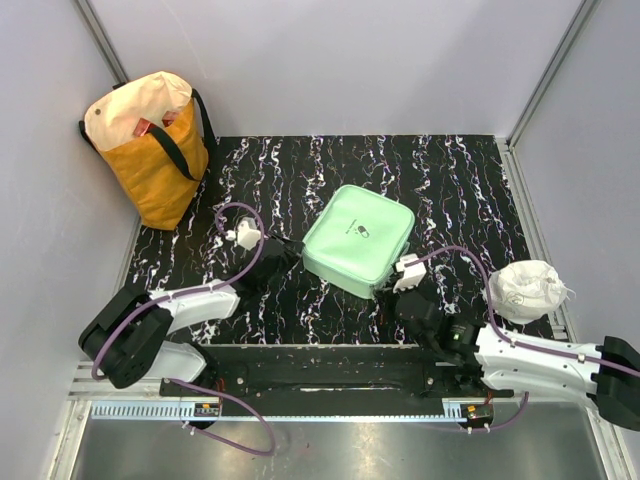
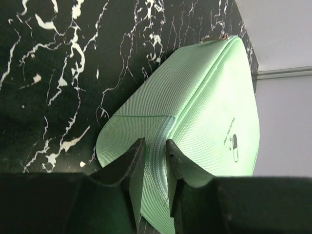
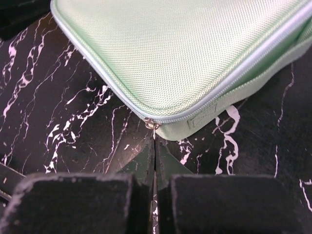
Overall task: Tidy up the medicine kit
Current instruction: Zip the medicine box at the center of the board.
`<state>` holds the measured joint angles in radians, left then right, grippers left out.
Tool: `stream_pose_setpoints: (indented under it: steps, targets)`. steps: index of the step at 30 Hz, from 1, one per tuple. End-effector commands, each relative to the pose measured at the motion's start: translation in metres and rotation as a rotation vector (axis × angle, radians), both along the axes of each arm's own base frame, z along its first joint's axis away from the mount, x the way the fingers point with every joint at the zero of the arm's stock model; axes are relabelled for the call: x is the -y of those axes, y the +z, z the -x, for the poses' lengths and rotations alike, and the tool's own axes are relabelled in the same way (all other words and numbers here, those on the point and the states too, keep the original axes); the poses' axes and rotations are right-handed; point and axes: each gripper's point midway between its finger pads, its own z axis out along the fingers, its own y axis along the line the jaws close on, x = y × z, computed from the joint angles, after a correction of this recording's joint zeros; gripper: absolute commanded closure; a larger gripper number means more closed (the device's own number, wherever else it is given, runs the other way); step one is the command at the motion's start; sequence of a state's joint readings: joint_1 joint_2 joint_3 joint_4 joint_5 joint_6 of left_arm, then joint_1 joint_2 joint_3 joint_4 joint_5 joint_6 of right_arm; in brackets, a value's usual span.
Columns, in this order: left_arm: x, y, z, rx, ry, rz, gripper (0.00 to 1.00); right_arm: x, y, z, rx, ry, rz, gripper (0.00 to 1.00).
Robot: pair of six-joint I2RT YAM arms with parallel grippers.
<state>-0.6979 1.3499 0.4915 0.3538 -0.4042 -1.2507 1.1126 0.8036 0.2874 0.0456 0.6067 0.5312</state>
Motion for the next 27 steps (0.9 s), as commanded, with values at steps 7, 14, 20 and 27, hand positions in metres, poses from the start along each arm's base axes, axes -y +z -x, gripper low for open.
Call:
stream_pose_setpoints:
  steps: [7,14,20,27]
  targets:
    - [-0.060,-0.022,0.023,-0.032,-0.019,-0.248,0.33,-0.072,0.017,0.006,0.035,0.317,0.047,1.00]
    - [-0.052,-0.004,0.044,-0.015,-0.108,-0.125,0.18,-0.130,0.018,0.001,0.007,0.396,-0.063,1.00]
    - [-0.021,0.001,0.040,-0.027,-0.183,0.006,0.17,-0.161,0.011,0.009,-0.001,0.511,-0.089,1.00]
    - [0.006,-0.001,0.027,-0.008,-0.230,0.099,0.20,-0.167,0.005,0.012,0.001,0.546,-0.044,1.00]
